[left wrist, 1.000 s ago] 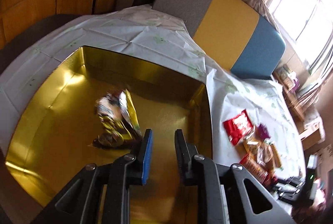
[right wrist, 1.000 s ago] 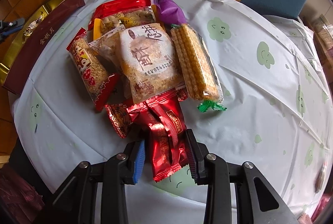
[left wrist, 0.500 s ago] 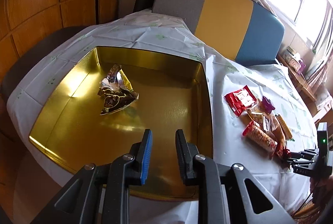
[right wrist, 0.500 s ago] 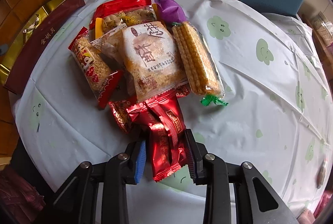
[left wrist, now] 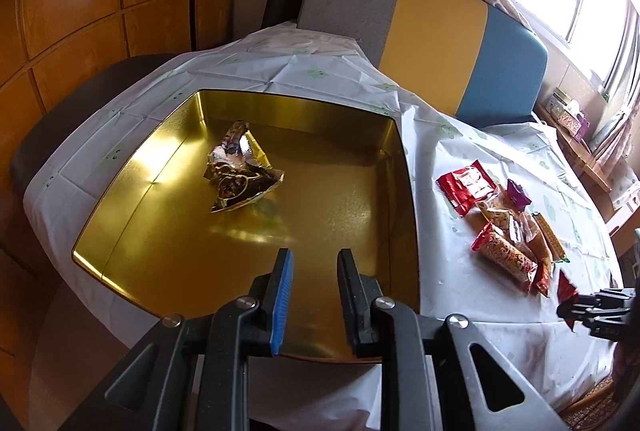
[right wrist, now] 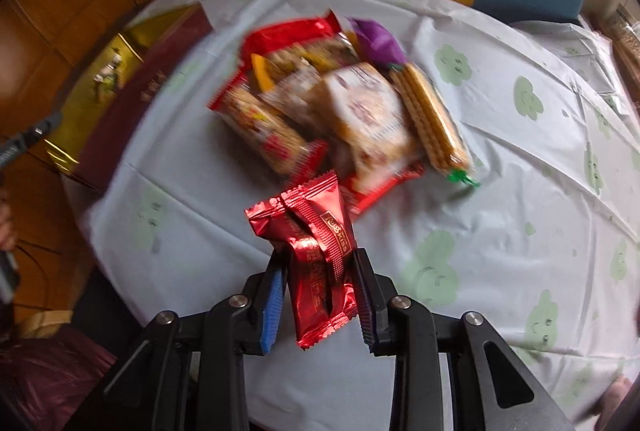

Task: Organize snacks
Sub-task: 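Lift the red candy packet with the right tool and drop it into the tin, then move the left tool back over the snack pile toward the peanut bar, then grasp the squirrel-printed peanut bar with the left tool while the right tool grasps the cracker pack, then carry the peanut bar with the left tool into the tin and release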

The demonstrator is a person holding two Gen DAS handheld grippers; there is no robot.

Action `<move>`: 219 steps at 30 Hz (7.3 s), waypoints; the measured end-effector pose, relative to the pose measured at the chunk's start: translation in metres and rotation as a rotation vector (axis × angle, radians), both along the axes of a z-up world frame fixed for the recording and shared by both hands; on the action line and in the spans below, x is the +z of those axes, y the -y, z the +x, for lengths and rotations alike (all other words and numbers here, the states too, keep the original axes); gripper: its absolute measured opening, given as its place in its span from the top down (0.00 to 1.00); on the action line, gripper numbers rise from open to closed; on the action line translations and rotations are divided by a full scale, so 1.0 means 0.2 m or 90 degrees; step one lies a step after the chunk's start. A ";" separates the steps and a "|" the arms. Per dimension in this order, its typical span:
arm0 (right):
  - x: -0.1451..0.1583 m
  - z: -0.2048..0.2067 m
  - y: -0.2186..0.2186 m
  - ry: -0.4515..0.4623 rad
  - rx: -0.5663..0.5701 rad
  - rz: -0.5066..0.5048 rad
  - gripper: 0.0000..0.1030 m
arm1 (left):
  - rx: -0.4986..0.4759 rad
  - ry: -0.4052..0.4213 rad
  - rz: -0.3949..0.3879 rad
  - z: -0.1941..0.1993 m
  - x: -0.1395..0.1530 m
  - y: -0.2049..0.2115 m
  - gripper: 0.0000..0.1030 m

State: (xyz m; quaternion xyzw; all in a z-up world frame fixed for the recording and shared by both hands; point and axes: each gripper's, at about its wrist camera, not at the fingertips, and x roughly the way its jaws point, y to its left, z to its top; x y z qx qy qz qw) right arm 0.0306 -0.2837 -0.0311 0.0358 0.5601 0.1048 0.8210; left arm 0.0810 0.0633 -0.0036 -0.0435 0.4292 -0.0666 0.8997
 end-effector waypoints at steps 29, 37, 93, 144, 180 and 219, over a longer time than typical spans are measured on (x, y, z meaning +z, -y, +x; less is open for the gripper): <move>0.16 0.62 -1.04 0.089 0.032 0.291 0.39 | 0.077 0.020 0.011 -0.01 0.02 -0.19 0.78; 0.17 0.45 -0.99 0.129 0.052 0.233 0.39 | 0.075 0.019 0.013 -0.02 0.01 -0.18 0.78; 0.34 -0.05 0.89 0.311 -0.443 -0.035 0.00 | -0.268 -0.018 -0.109 -0.18 -0.02 0.48 0.58; 0.27 0.01 0.78 0.271 -0.347 -0.046 0.00 | -0.324 -0.247 -0.013 0.24 -0.26 1.04 0.69; -0.29 0.53 0.59 -0.049 -0.182 0.068 0.18 | -0.333 -0.102 -0.038 -0.03 -0.34 0.91 0.68; -0.32 0.19 0.54 -0.069 -0.150 -0.143 0.50 | -0.085 -0.046 -0.072 0.48 -0.02 0.15 0.73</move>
